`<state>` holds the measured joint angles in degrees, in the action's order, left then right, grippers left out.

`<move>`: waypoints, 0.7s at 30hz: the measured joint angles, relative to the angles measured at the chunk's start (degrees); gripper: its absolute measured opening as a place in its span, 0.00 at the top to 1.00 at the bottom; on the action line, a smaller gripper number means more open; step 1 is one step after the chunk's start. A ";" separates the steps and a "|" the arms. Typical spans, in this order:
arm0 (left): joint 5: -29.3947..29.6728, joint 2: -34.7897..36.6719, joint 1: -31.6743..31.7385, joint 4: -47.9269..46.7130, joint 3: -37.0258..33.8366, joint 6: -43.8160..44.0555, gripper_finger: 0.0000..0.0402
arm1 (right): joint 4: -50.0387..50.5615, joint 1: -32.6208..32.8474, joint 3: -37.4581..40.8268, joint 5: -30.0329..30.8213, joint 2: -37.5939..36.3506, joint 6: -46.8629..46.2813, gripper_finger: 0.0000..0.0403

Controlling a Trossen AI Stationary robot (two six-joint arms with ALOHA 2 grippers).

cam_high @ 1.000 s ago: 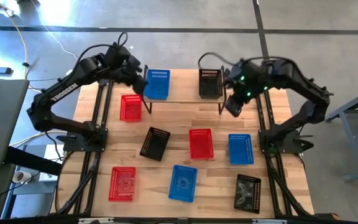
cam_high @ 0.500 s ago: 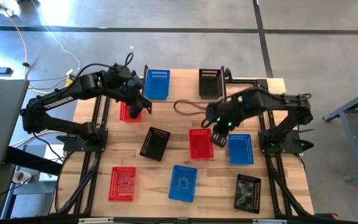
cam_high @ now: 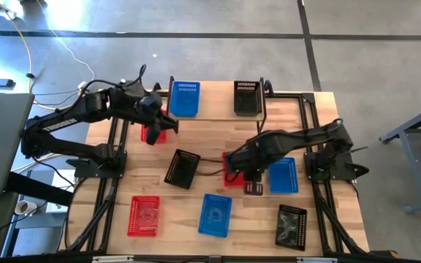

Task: Stack baskets on shelf by color
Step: Put the right red basket on the shelf

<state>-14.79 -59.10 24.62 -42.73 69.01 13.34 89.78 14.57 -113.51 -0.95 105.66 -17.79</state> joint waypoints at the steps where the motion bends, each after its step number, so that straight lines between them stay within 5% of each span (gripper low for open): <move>1: -0.02 0.22 0.00 0.10 0.00 0.03 0.84 | -0.02 0.14 0.00 -0.08 0.88 0.69 0.76; 21: 0.00 2.18 0.02 0.12 0.00 1.46 0.84 | -4.98 2.38 0.00 0.78 15.18 5.24 0.76</move>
<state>-14.79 -56.93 24.64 -42.61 69.01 14.81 84.80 16.95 -113.51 -0.17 120.84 -12.55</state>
